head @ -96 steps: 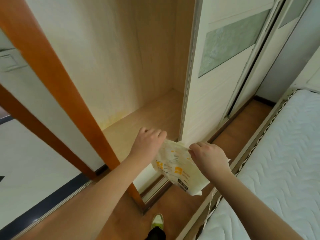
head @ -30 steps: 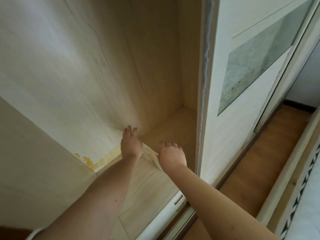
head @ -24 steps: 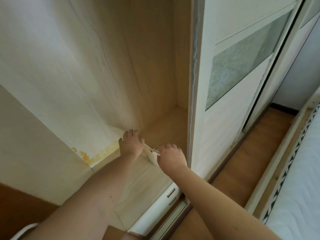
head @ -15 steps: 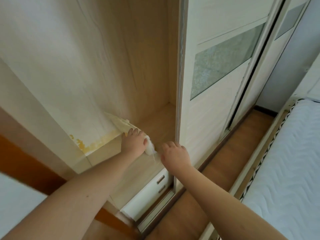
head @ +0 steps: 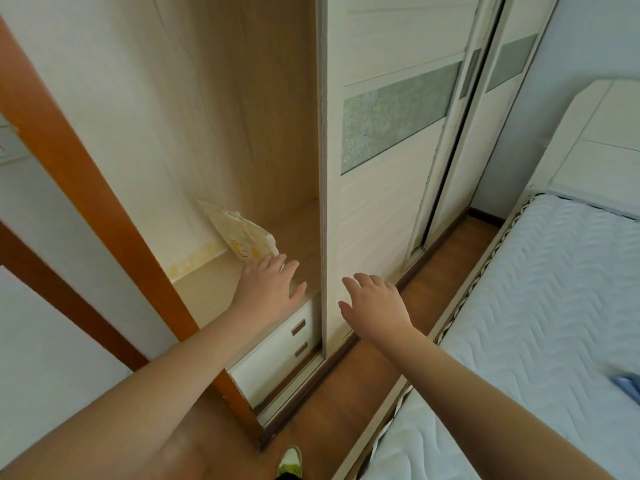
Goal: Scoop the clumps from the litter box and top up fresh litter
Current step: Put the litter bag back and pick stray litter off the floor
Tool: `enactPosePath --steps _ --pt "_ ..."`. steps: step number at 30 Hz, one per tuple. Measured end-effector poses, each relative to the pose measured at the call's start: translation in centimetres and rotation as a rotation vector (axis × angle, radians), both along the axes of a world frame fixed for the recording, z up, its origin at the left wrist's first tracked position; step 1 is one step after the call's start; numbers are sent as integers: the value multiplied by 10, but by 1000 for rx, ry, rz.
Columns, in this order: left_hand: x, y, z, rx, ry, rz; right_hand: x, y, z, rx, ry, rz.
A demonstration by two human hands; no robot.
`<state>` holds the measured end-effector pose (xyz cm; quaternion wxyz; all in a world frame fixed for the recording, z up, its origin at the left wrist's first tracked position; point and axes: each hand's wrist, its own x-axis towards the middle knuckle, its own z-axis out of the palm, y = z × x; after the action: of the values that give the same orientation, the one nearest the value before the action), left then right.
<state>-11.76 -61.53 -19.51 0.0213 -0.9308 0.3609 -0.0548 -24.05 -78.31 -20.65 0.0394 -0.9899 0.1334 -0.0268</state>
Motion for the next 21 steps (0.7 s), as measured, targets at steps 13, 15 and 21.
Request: enactPosePath --steps 13,15,21 --pt "-64 28 11 -9 -18 -111 -59 31 5 -24 -7 -69" --pt "-67 33 11 -12 -8 -133 -63 37 5 -33 -11 -82" --pt "-75 41 11 23 -10 -279 -81 58 6 -54 -28 -222"
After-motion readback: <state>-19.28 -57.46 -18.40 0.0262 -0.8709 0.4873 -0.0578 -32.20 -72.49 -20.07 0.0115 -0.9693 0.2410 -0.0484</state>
